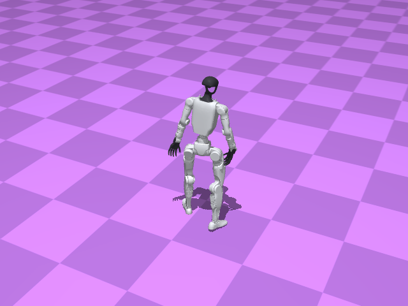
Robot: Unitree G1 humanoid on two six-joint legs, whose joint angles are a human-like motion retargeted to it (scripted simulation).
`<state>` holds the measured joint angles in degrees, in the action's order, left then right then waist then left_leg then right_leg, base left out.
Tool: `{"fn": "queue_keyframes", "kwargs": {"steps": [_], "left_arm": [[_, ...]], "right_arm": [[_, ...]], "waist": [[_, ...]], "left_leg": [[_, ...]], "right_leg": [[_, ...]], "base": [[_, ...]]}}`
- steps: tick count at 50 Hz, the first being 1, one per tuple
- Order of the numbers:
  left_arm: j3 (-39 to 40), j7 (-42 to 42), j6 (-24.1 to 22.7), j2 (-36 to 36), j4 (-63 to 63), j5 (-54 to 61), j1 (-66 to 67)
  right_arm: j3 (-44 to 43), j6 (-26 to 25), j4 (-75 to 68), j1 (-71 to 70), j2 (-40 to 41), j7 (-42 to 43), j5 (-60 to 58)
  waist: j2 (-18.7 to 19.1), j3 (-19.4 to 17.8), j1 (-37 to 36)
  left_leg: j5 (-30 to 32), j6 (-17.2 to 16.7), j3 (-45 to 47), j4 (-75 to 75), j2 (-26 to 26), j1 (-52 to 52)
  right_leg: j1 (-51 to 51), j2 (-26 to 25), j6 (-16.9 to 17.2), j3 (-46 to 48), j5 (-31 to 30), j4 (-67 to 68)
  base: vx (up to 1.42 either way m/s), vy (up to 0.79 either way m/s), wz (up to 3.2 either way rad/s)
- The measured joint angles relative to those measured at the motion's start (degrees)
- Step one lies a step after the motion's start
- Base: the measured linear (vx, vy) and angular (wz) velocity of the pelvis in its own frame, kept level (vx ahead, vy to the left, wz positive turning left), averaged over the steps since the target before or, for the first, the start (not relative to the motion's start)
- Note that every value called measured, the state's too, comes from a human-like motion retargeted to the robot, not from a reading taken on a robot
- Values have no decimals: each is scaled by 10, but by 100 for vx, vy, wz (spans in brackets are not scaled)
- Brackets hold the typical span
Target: Kungfu
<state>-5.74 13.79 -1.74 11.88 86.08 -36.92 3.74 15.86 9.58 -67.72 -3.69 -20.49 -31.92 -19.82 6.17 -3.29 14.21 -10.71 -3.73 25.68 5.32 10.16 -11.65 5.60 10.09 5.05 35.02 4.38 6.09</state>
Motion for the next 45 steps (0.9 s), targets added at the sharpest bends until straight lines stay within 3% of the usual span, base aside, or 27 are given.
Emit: {"fn": "queue_keyframes", "kwargs": {"steps": [2,5,8,10,13,18,23,27,30,32,35,38,42,43,45], "left_arm": [[31,-81,17,22,1,-12,19],[50,-196,55,49,-11,15,47],[75,-208,70,42,-12,117,63],[98,-192,43,34,-8,183,75],[102,-165,43,21,-4,233,76],[98,-139,33,-2,2,185,62],[102,-161,21,-8,-13,47,68],[127,-164,16,-7,-16,-37,95],[150,-175,20,-4,-14,-59,113],[164,-190,26,0,-9,-50,120],[185,-207,39,5,-1,-20,128],[208,-211,48,9,0,-7,133],[253,-203,56,15,-14,-33,146],[264,-203,58,21,-14,-35,151],[279,-206,61,35,-1,-26,154]], "right_arm": [[-9,-7,-6,1,19,9,-10],[-9,-7,-15,0,28,27,-23],[-21,-11,-24,-11,28,42,-7],[-39,-4,-33,-15,37,24,24],[-58,-5,-45,-13,42,-18,76],[-74,-23,-60,-13,23,-33,80],[-133,-53,-84,-12,35,82,11],[-223,-92,-120,-6,82,212,-35],[-272,-101,-158,-9,113,278,19],[-278,-96,-183,-6,116,261,80],[-278,-103,-204,12,120,190,138],[-276,-119,-213,36,130,130,123],[-250,-150,-221,65,154,141,24],[-238,-157,-223,73,161,159,-9],[-212,-180,-230,90,174,208,-70]], "waist": [[-7,-3,3],[-22,1,-2],[-34,-12,1],[-47,-15,9],[-55,-10,-6],[-67,-11,-71],[-67,-13,-110],[-69,-2,-144],[-66,-2,-170],[-66,-1,-177],[-69,5,-176],[-77,13,-187],[-126,34,-190],[-141,44,-186],[-162,67,-160]], "left_leg": [[-3,-8,12,-6,20,9],[-30,-4,20,-6,39,15],[-57,1,-19,8,55,22],[-62,41,-69,33,43,17],[-31,5,-141,100,30,-7],[-17,-29,-157,188,-22,-38],[-4,-2,-101,160,-64,-66],[51,23,-72,97,-97,-94],[79,8,-71,56,-120,-115],[88,-2,-65,35,-135,-126],[68,-9,-13,13,-145,-131],[45,-20,55,6,-145,-117],[54,111,35,10,-176,-107],[51,121,-10,4,-189,-110],[42,107,-31,12,-191,-112]], "right_leg": [[4,-22,-53,27,25,-24],[-18,-50,-66,-47,47,-29],[-26,-70,-78,-82,55,-26],[-23,-79,-93,-89,59,-29],[-29,-98,-108,-137,59,-30],[-24,-116,-125,-183,56,-38],[-13,-135,-132,-209,56,-43],[-3,-157,-140,-257,62,-40],[12,-180,-145,-292,70,-38],[25,-195,-145,-300,77,-39],[39,-212,-139,-295,87,-38],[50,-226,-122,-295,84,-34],[51,-212,-66,-312,50,-20],[49,-210,-43,-320,34,-13],[44,-209,22,-329,-16,6]], "base": [[-39,-70,-142],[-34,-69,-125],[-40,-62,-126],[-21,-61,-132],[-3,-54,-147],[6,-39,-140],[17,-26,-110],[39,-27,-129],[42,-26,-104],[43,-26,-41],[54,-29,6],[53,-32,-19],[66,-41,-39],[75,-39,-38],[87,-37,-9]]}}
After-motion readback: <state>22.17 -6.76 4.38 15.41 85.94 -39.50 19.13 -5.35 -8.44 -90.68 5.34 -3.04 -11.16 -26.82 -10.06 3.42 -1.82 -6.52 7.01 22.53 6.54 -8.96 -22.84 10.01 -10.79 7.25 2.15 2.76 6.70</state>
